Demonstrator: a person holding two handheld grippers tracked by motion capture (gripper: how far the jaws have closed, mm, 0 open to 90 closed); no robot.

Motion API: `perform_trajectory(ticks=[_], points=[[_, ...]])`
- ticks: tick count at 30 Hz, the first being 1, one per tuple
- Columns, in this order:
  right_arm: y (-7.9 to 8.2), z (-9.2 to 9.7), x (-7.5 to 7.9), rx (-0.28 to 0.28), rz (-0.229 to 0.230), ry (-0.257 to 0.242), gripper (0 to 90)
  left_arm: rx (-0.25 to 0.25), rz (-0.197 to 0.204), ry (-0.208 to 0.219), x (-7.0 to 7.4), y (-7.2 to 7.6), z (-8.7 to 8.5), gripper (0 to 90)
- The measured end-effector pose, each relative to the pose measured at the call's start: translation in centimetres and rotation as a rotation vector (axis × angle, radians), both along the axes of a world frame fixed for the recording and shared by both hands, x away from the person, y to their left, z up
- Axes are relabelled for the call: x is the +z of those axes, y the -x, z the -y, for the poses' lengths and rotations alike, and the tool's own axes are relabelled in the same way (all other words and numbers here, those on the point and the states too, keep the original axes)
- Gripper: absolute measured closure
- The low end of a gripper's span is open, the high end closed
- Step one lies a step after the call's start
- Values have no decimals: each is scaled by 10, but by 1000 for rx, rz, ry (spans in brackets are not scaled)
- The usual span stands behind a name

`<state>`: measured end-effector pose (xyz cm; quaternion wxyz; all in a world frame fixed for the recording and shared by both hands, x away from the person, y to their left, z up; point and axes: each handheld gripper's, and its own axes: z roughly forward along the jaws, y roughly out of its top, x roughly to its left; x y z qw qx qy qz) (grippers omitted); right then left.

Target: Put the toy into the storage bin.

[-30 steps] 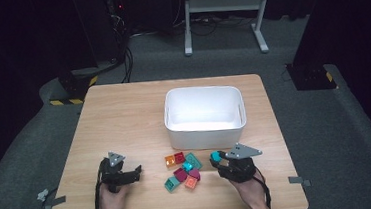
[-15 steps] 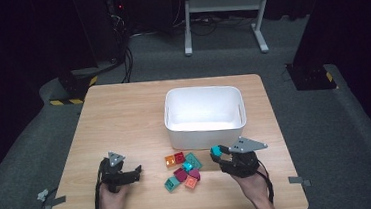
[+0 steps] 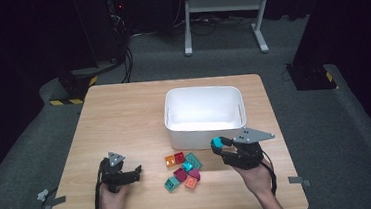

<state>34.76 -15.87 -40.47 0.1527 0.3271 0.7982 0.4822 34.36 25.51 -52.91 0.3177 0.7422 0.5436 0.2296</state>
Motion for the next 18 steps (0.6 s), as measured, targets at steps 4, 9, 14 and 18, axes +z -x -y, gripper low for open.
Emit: perform_trajectory(ticks=[4, 9, 14, 18], points=[[-2, 0, 11, 4, 20, 7, 580, 0, -2, 0, 0, 0, 0, 81], [-5, -2, 21, 11, 20, 9, 580, 0, 0, 0, 0, 0, 0, 81], [-9, -6, 28, 25, 28, 16, 580, 0, -1, 0, 0, 0, 0, 81], [-12, -8, 33, 24, 33, 1, 580, 0, -1, 0, 0, 0, 0, 81]])
